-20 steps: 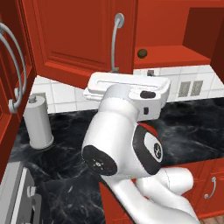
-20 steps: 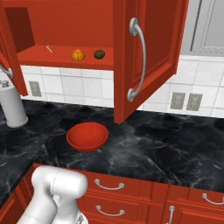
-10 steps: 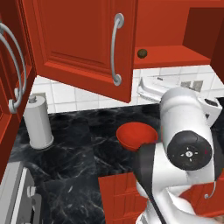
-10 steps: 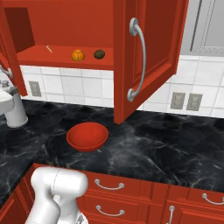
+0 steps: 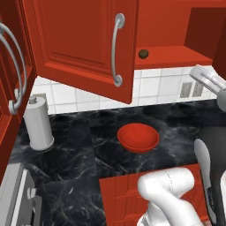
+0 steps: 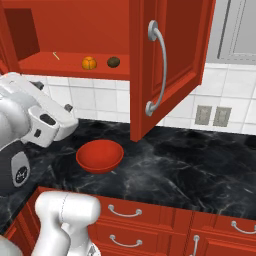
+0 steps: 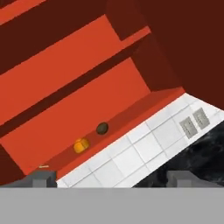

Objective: Open the cabinet. Pick the orange and kiwi from the cabinet and place them into the bowl. Then close the cabinet.

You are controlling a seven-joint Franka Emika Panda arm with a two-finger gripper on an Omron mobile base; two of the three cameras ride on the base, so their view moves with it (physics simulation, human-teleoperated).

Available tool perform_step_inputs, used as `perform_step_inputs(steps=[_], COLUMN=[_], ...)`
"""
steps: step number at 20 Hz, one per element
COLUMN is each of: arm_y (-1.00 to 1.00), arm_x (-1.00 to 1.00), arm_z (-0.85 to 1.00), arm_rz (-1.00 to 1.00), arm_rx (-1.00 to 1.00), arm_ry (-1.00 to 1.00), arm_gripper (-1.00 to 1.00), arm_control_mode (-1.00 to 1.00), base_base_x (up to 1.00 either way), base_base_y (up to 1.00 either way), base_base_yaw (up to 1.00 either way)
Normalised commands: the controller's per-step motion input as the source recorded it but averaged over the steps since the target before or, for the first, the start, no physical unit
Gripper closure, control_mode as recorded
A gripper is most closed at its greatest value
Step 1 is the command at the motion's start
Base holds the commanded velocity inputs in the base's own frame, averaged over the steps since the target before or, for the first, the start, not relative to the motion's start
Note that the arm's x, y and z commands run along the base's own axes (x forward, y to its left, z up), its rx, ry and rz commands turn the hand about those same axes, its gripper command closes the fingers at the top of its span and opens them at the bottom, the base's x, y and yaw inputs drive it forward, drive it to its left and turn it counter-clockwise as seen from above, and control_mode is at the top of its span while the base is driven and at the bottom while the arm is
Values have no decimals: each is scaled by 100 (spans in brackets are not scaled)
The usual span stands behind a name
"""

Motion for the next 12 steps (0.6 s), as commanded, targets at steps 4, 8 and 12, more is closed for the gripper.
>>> perform_step_inputs(steps=[4,8,12], arm_y=[-6,18,79], arm_x=[89,100,59], arm_z=[1,0,-21], arm_rz=[18,16,23], arm_rx=[32,25,7], arm_ry=[9,15,11], arm_gripper=[-100,-100,-100], arm_control_mode=[-100,-100,-100], base_base_x=[0,0,0], base_base_y=[0,0,0], base_base_yaw=[0,0,0])
